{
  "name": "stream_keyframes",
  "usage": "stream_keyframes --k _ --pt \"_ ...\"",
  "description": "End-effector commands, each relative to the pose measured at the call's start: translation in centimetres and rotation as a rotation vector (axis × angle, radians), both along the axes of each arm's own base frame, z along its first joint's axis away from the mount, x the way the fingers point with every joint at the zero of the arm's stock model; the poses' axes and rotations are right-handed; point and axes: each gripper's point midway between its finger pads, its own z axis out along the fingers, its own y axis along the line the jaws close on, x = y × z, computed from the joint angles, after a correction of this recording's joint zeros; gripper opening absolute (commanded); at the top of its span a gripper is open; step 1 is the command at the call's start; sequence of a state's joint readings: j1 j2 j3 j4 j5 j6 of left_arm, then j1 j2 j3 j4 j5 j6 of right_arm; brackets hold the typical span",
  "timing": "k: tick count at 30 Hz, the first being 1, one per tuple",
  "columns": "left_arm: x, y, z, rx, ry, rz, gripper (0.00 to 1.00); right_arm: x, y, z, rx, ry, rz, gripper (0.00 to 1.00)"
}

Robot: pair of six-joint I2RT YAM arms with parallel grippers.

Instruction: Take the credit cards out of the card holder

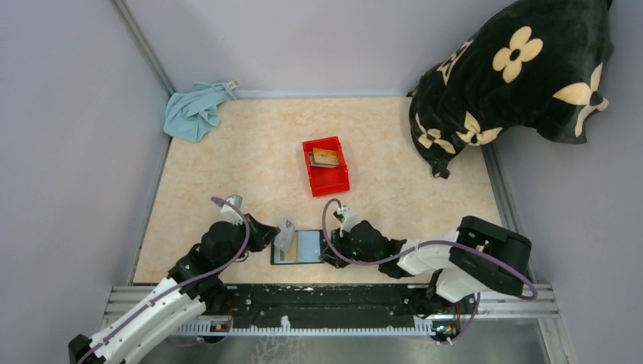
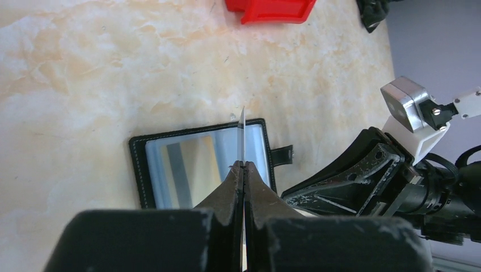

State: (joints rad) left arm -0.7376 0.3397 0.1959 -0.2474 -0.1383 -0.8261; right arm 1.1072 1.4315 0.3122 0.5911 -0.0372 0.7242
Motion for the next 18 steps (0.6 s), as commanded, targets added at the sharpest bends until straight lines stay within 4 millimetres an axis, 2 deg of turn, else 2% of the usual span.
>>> stream_keyframes --k 1,3,5,8,13,18 --pt "0.7 -1.3 3.7 -0.074 -0.074 -0.033 0.00 0.2 2.2 6.8 0.240 -0.093 0.073 0.09" --pt "0.9 -1.6 4.2 -0.077 -0.086 -0.042 0.00 0.5 2.4 7.9 0.264 -0.115 0.072 0.30" --pt "1.1 -1.9 4.9 -0.088 -0.106 -0.047 0.00 0.8 2.4 9.0 0.293 -0.134 0.073 0.45" --pt "1.6 -1.9 6.0 -0.098 -0.140 -0.036 0.00 1.6 2.2 11.5 0.389 -0.163 0.051 0.58" --pt "1.8 -2.6 7.5 -0.122 -0.176 -0.062 0.00 2.8 0.9 15.5 0.566 -0.220 0.034 0.62" --pt "1.4 -3.6 8.7 -0.142 -0.181 -0.116 0.00 3.1 0.1 16.5 0.578 -0.303 0.107 0.60"
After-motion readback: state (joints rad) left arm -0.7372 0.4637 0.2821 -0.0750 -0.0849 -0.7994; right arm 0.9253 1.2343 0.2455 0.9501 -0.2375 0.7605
